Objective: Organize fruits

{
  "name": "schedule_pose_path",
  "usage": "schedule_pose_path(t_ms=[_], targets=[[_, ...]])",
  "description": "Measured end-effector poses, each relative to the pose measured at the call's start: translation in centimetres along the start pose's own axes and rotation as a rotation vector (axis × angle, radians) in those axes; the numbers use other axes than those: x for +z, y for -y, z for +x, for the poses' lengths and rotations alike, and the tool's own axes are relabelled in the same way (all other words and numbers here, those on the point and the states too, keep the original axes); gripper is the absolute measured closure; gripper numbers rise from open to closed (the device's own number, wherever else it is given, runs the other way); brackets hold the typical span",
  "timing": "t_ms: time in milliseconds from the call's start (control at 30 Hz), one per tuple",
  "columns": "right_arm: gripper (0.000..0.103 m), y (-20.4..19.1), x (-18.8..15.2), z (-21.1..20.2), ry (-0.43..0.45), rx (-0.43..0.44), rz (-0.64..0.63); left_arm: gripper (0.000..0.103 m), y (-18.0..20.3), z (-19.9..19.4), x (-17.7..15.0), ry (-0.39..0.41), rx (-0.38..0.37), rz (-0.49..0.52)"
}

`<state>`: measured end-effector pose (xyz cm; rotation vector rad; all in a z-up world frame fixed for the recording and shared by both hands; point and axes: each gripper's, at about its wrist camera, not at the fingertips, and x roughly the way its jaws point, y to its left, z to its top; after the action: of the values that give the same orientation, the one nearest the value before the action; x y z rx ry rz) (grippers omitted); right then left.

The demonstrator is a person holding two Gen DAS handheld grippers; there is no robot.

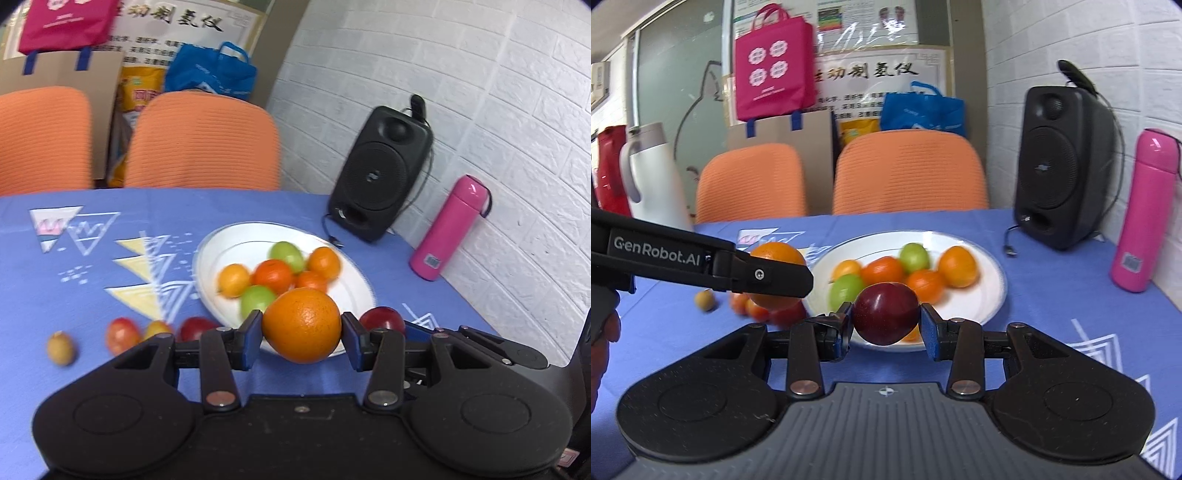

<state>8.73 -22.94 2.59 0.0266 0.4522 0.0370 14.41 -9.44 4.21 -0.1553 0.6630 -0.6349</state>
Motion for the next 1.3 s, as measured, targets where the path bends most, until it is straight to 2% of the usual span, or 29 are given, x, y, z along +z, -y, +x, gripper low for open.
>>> schedule_pose_path(t_ms=[300,600,1067,1300], targets=[[0.036,2.8,0.0,1.4,-0.015,-0.038,0.005,0.0,1.2,4.3,1.5,-0.025,-0.024,0.02],[0.036,3.9,0.0,3.1,-0.032,-0.035,-0.003,0.0,0.4,7.1,1.6,-0.059,0.002,0.02],[0.037,3.6,0.1,4.8,-0.057,-0.019,-0.024,0.0,0.9,8.5,1.7,-0.07,0.016,0.084],[0.037,3.9,0.0,5.3,-0.06,-0.022,-0.015,0.0,0.7,8.6,1.8,-0.064,0.018,0.078]])
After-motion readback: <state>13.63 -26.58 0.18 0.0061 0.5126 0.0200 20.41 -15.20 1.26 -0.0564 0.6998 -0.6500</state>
